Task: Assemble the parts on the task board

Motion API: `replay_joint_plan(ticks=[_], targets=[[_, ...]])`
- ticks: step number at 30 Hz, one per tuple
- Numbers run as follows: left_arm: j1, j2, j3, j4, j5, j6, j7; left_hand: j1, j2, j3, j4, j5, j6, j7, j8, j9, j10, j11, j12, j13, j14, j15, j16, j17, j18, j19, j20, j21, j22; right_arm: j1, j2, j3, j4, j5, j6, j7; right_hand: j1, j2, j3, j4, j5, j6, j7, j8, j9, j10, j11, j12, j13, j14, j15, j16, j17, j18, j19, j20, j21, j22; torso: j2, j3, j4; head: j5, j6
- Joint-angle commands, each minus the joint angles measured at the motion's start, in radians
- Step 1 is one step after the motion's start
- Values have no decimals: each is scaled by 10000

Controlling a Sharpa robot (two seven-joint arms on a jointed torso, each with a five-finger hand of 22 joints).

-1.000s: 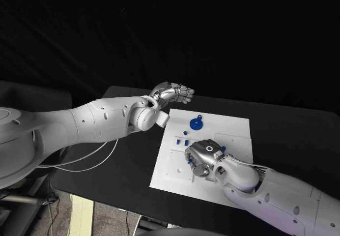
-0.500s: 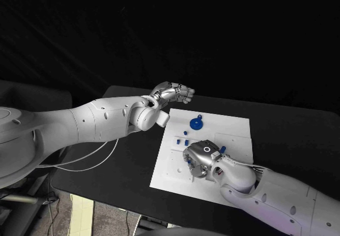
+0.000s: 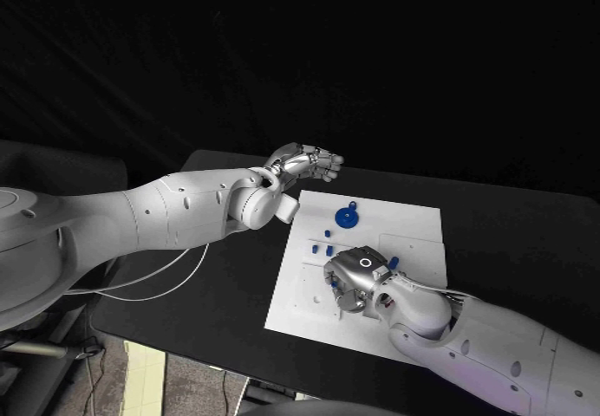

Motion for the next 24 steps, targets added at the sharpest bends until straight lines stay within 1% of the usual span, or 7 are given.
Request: replay_joint_plan(ticks=[1, 3, 6, 11, 16, 20, 24], targets=[[24, 1, 10, 30, 57, 97, 97, 29, -17, -47, -15, -65, 83, 104, 67, -16, 38, 1, 29, -11, 52, -4, -33, 10, 142, 76, -12, -44, 16, -49, -39, -47, -64, 451, 199, 231, -68, 8, -1, -26, 27, -131, 93, -89, -43, 510, 191, -112, -6, -69, -1, -52, -21, 630, -108, 5, 12, 163, -6, 12, -13, 7, -4], [24, -8, 10, 35, 57, 65, 92, 27, -18, -48, -14, -65, 82, 104, 67, -16, 38, 1, 28, -12, 51, -3, -34, 10, 142, 76, -11, -45, 16, -48, -53, -47, -77, 664, 157, 337, -147, -79, -22, -3, 39, -302, 168, -196, -89, 325, 265, -245, -41, -75, 68, -66, -30, 630, -124, 30, 0, 159, -9, 16, -13, 0, -2], [24, -12, 10, 26, 57, 67, 91, 20, -24, -52, -10, -67, 78, 106, 65, -19, 31, 4, 24, -17, 48, -2, -37, 10, 141, 76, -10, -50, 17, -47, -79, -47, -91, 782, -78, 360, -560, -323, -609, -130, 311, -1044, 498, -595, -255, -729, 650, -874, -327, -138, 441, -123, -57, 630, -169, 60, -51, 137, -3, 14, -11, -26, 4], [24, -12, 10, 8, 100, 89, 92, 17, -34, -54, -9, -69, 71, 107, 62, -23, 14, 10, 15, -26, 44, -1, -43, 12, 140, 75, -10, -57, 19, -45, -176, -46, -25, 968, -396, 180, -800, -491, -1281, -248, 528, -1576, 702, -841, -356, -1452, 942, -1152, -629, -185, 719, -126, -68, 630, -207, 61, -147, 100, -11, 14, -13, -51, 36], [24, -37, 9, 10, 124, 85, 78, -65, -51, -93, 46, -181, 52, 115, 56, -36, 1, 18, 14, -44, 96, -14, -21, 36, 142, 94, -16, -76, 28, -25, -389, -39, 261, 1059, -571, 77, -964, -509, -1598, -177, 1061, -1779, 797, -900, -396, -1803, 1054, -1103, -836, -185, 831, -114, -91, 630, -170, 31, -232, 55, -9, 19, -5, -73, 50], [24, -39, 8, 12, 125, 77, 70, -72, -66, -103, 48, -195, 51, 116, 57, -38, -3, 19, 13, -49, 111, -20, -14, 43, 144, 100, -21, -81, 31, 91, -639, -20, 673, 1105, -757, 58, -944, -523, -1648, -171, 1133, -1809, 788, -897, -401, -1823, 1057, -1087, -886, -169, 834, -113, -105, 630, -138, 13, -260, 37, -11, 19, -9, -79, 93], [24, -55, 8, 20, 125, 78, 73, -73, -70, -105, 48, -197, 51, 115, 57, -38, -3, 19, 13, -49, 113, -21, -13, 44, 144, 101, -22, -82, 32, 227, -995, 198, 1176, 1278, -932, 109, -852, -530, -1622, -144, 1085, -1784, 798, -865, -397, -1735, 1029, -1033, -912, -136, 807, -105, -119, 630, -83, -19, -284, 17, -11, 19, -8, -104, 134]])
